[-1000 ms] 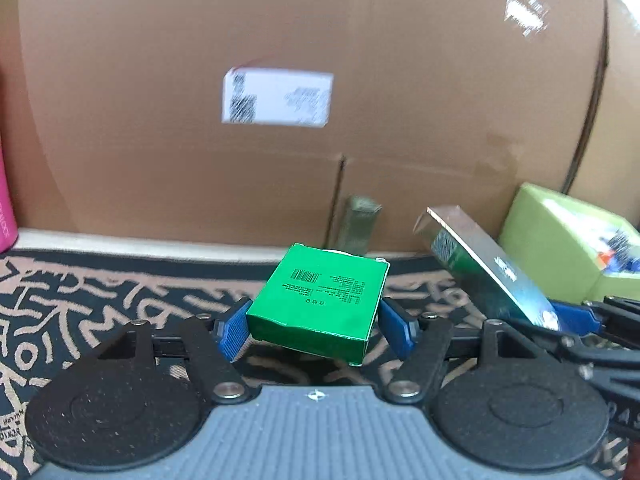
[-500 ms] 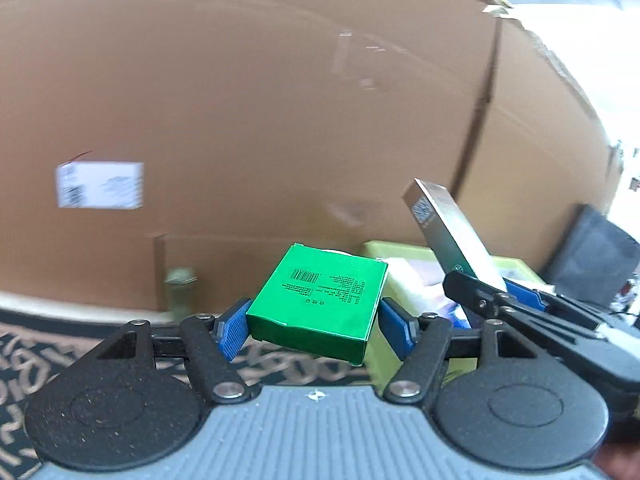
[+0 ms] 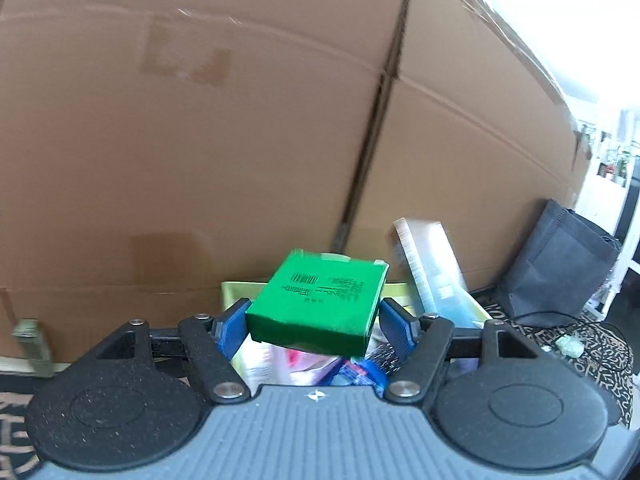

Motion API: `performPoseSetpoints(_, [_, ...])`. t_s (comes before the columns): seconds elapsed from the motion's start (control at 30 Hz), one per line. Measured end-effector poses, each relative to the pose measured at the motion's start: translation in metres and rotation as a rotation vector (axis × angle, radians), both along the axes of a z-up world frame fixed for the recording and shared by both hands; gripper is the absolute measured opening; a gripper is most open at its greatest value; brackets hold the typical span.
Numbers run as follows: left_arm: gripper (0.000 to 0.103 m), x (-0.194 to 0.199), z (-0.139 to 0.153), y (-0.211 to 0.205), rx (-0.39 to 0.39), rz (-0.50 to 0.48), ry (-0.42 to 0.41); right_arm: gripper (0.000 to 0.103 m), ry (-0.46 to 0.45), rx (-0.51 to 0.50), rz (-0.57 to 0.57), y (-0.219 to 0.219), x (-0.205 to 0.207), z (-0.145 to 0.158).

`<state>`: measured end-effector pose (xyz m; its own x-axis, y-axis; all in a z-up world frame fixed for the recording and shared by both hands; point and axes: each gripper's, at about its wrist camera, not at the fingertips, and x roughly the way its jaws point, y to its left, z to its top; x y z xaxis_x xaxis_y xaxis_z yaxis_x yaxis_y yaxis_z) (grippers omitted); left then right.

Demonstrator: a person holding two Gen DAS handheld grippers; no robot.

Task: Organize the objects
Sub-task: 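Carry the green and dark blue boxes over the shoe box and open both tools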

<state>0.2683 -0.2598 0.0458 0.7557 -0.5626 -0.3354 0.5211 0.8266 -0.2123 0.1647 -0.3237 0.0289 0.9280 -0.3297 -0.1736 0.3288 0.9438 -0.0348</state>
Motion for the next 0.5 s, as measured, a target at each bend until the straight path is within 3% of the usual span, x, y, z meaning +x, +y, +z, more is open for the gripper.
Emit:
performPoseSetpoints(0.07, [0.085, 0.005, -0.008, -0.003, 0.021, 0.017, 0.020, 0.065, 0.085, -0.001, -0.008, 0.000, 0.015, -0.011])
performPoseSetpoints(0.17, [0.087, 0.007, -0.016, 0.010, 0.001, 0.052, 0.050, 0.065, 0.139, 0.003, -0.064, 0.001, 0.023, -0.012])
performPoseSetpoints(0.33, [0.091, 0.000, -0.017, 0.044, -0.084, 0.104, 0.077, 0.065, 0.059, 0.042, -0.054, 0.003, 0.004, 0.004])
performPoseSetpoints(0.37, [0.091, -0.002, -0.016, 0.048, -0.085, 0.112, 0.071, 0.064, 0.059, 0.041, -0.049, 0.004, 0.001, 0.005])
performPoseSetpoints(0.43, [0.092, -0.004, -0.017, 0.056, -0.081, 0.130, 0.057, 0.048, 0.076, 0.046, -0.031, 0.006, 0.002, 0.007])
performPoseSetpoints(0.5, [0.092, -0.006, -0.019, 0.064, -0.083, 0.147, 0.060, 0.044, 0.095, 0.069, -0.011, 0.007, 0.004, 0.007])
